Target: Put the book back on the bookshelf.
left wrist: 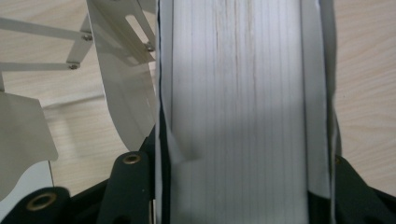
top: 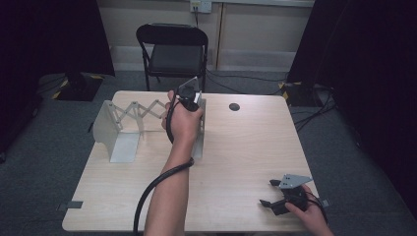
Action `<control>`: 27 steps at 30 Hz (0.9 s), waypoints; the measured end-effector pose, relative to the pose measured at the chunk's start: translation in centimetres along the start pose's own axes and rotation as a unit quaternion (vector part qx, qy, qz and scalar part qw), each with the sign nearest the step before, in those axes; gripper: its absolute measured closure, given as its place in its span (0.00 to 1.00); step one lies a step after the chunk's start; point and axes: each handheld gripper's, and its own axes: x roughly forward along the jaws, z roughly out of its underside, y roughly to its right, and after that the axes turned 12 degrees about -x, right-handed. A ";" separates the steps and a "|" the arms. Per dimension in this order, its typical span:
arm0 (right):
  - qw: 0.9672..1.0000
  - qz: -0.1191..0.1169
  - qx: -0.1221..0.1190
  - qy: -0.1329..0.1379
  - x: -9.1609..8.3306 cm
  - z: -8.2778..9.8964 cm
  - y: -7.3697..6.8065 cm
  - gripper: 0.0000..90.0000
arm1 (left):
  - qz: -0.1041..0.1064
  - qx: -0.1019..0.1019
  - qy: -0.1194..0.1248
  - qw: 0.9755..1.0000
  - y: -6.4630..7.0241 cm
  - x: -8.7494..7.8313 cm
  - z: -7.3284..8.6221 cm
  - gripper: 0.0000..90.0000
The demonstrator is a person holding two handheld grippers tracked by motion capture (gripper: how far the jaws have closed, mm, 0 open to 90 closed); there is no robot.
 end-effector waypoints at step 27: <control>1.000 0.001 0.002 -0.001 0.0 0.0 -0.1 0.15 | 0.030 -0.014 -0.018 0.999 -1.1 -0.4 0.3 0.45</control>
